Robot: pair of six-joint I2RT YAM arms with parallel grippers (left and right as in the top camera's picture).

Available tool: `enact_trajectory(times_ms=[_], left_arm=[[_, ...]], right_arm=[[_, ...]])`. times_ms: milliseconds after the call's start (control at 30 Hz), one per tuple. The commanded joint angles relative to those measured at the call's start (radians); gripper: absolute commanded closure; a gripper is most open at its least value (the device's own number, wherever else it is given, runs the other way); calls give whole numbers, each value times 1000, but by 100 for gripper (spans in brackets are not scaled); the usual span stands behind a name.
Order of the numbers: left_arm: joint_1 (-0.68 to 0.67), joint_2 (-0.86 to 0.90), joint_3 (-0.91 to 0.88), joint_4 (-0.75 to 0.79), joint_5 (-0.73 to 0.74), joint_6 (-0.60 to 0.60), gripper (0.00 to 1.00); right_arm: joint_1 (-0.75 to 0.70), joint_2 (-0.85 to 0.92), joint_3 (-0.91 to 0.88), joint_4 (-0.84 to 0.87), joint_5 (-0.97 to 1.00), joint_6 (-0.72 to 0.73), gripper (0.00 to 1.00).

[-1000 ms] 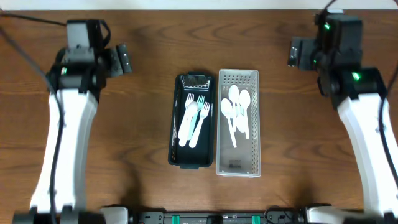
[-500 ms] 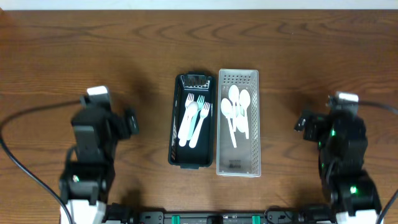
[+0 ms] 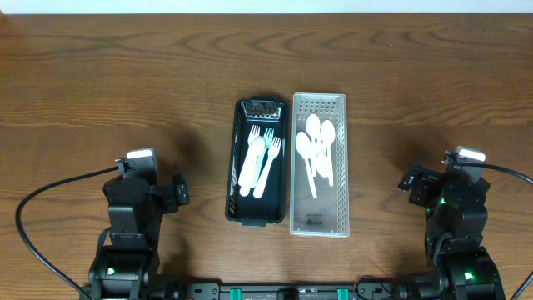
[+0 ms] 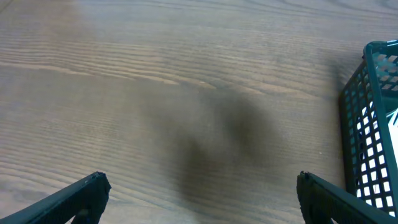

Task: Pack container

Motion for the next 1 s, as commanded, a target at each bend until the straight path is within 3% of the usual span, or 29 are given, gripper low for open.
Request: enact_trajectory(times_ms=[0,467,800,967], left_arm=[[-2,5,3,1,-8,18,2],[-2,5,3,1,-8,18,2],[-2,5,3,1,-8,18,2],[-2,5,3,1,-7,18,2]], right_arm=[[6,-4,-6,-21,18,17,1],[5,-34,-6,-159,18,18,1],[-11,-428,-74,-253,-270,-44,1],[-13,-535,-238,-63,-274,-42,1]])
